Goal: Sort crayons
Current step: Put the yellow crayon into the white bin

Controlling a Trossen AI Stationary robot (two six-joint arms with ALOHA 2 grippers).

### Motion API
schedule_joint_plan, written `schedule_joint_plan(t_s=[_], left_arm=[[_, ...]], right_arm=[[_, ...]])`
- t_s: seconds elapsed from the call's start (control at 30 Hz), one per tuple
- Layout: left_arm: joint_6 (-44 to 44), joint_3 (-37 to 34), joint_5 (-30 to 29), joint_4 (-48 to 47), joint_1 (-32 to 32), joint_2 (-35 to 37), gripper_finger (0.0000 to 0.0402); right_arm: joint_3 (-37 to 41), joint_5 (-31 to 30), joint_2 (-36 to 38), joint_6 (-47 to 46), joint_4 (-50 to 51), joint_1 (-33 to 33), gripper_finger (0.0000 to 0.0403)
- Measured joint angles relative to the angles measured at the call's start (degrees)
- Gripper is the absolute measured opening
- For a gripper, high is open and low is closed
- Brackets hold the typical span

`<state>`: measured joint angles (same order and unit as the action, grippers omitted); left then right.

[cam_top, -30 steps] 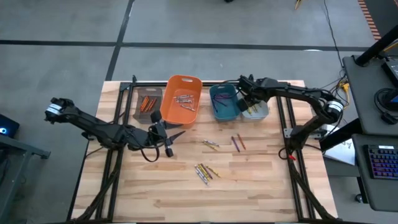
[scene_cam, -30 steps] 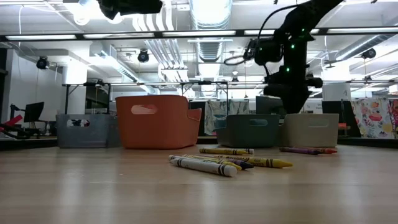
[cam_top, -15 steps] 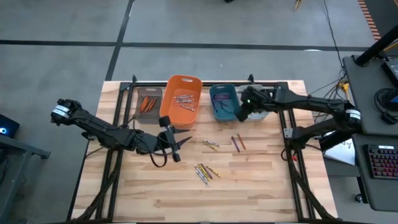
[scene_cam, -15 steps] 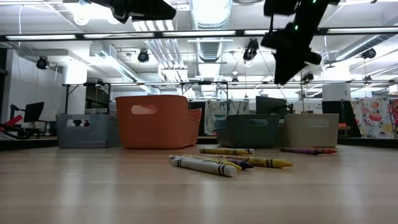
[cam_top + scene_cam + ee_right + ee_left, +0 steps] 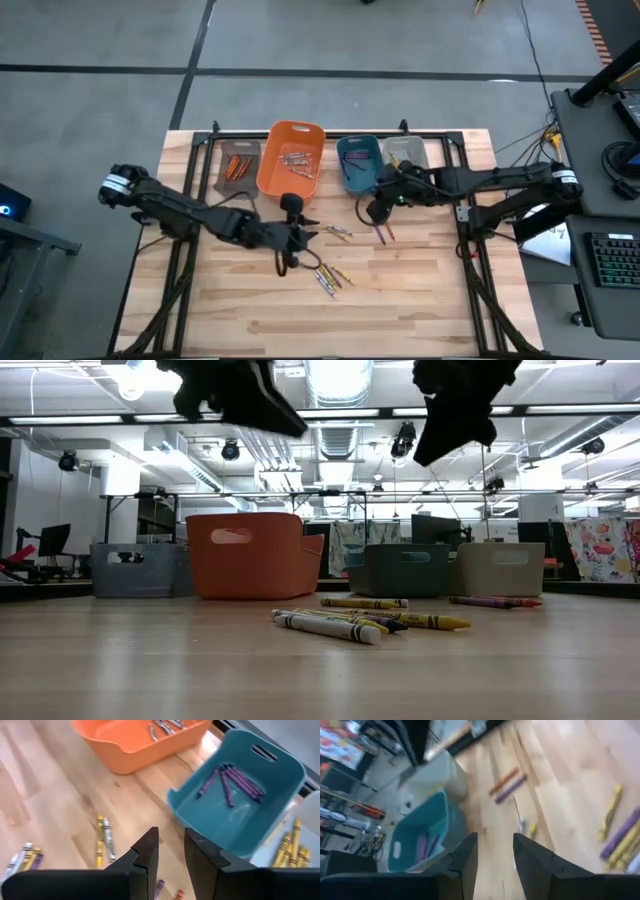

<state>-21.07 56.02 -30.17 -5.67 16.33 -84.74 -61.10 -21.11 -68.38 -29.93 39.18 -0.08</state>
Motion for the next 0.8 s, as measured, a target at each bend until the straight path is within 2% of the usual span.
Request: schedule_joint_plan(t_s=[0.13, 0.2, 0.57, 0.73, 0.8], left_arm=[[-1.2, 0.6, 11.6, 0.1, -3.6, -2.6, 0.0107], [-1.4, 0.6, 15.1, 0.4, -5.2, -4.3, 0.0107], [-4.0, 0.6, 15.8, 7.2, -7.7, -14.7, 0.0107], [-4.4, 0.6, 16.0, 9.8, -7.8, -17.4, 0.0107], [-4.4, 0.6, 17.8, 10.7, -8.0, -18.0, 0.0107]], right_arm=[[0.0, -0.1, 0.1, 0.8, -1.4, 1.7, 0.0079], [0.0, -0.1, 0.1, 1.3, -1.5, 2.4, 0.0081], [3.1, -3.0, 0.1, 1.5, -8.0, 5.1, 0.0086], [4.1, -3.0, 0.1, 0.8, -9.3, 5.1, 0.0078], [4.3, -3.0, 0.0, 0.8, -10.6, 5.1, 0.0077]])
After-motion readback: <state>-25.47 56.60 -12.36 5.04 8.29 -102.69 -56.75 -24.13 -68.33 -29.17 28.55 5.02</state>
